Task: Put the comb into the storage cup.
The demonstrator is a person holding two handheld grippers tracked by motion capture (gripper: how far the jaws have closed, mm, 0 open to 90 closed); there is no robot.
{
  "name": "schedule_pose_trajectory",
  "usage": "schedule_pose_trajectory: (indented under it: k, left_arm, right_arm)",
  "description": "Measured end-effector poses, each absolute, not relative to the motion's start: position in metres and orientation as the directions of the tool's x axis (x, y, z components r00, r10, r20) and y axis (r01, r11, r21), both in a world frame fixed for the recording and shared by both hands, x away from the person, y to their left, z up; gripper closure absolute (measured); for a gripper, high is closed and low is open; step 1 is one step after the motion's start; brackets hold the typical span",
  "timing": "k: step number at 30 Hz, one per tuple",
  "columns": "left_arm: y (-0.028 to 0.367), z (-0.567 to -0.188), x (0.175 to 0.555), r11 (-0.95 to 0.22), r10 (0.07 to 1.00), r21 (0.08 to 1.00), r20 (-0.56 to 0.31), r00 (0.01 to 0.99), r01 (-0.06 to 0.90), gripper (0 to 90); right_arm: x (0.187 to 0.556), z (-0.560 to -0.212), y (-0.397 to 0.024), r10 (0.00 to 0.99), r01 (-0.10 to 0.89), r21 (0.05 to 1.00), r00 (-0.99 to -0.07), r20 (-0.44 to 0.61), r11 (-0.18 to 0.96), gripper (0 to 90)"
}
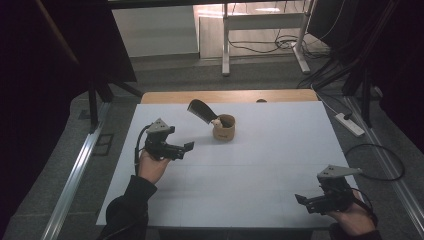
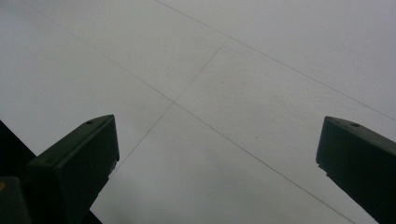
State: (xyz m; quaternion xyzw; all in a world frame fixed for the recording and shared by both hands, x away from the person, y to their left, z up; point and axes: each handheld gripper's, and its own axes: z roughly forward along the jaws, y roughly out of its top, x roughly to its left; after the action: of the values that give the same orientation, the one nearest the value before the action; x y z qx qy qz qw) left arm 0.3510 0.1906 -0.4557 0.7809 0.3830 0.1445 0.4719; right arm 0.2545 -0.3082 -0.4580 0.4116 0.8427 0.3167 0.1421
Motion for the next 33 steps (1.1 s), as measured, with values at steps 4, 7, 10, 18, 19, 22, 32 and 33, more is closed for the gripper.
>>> schedule_pose_trajectory:
  k: [4, 7, 10, 18, 19, 22, 32, 33]
  left_arm:
    - [0.192, -0.455, 0.347, -0.262, 0.734, 0.848, -0.135, 0.666, 0.461, 0.0]
    - [0.194, -0.455, 0.343, -0.259, 0.734, 0.849, -0.137, 0.665, 0.461, 0.0]
    - [0.195, -0.454, 0.34, -0.258, 0.733, 0.849, -0.138, 0.666, 0.46, 0.0]
    - [0.198, -0.455, 0.331, -0.255, 0.733, 0.848, -0.144, 0.665, 0.465, 0.0]
    - [0.199, -0.455, 0.33, -0.255, 0.732, 0.848, -0.144, 0.665, 0.465, 0.0]
    - [0.2, -0.455, 0.327, -0.253, 0.734, 0.847, -0.147, 0.664, 0.467, 0.0]
    - [0.203, -0.456, 0.317, -0.262, 0.739, 0.842, -0.139, 0.659, 0.472, 0.0]
    - [0.203, -0.456, 0.316, -0.26, 0.741, 0.842, -0.14, 0.657, 0.472, 0.0]
  right_arm:
    - [0.254, -0.458, -0.308, 0.783, 0.603, 0.651, -0.621, 0.021, 0.461, 0.0]
    - [0.254, -0.458, -0.308, 0.783, 0.603, 0.651, -0.621, 0.021, 0.461, 0.0]
    - [0.254, -0.458, -0.308, 0.783, 0.603, 0.651, -0.621, 0.02, 0.461, 0.0]
    - [0.254, -0.458, -0.308, 0.783, 0.602, 0.651, -0.622, 0.02, 0.462, 0.0]
    - [0.254, -0.458, -0.308, 0.783, 0.602, 0.651, -0.622, 0.02, 0.462, 0.0]
    - [0.254, -0.458, -0.308, 0.783, 0.602, 0.651, -0.622, 0.02, 0.462, 0.0]
    - [0.254, -0.458, -0.308, 0.783, 0.602, 0.651, -0.622, 0.019, 0.463, 0.0]
    - [0.254, -0.458, -0.308, 0.783, 0.602, 0.651, -0.622, 0.019, 0.462, 0.0]
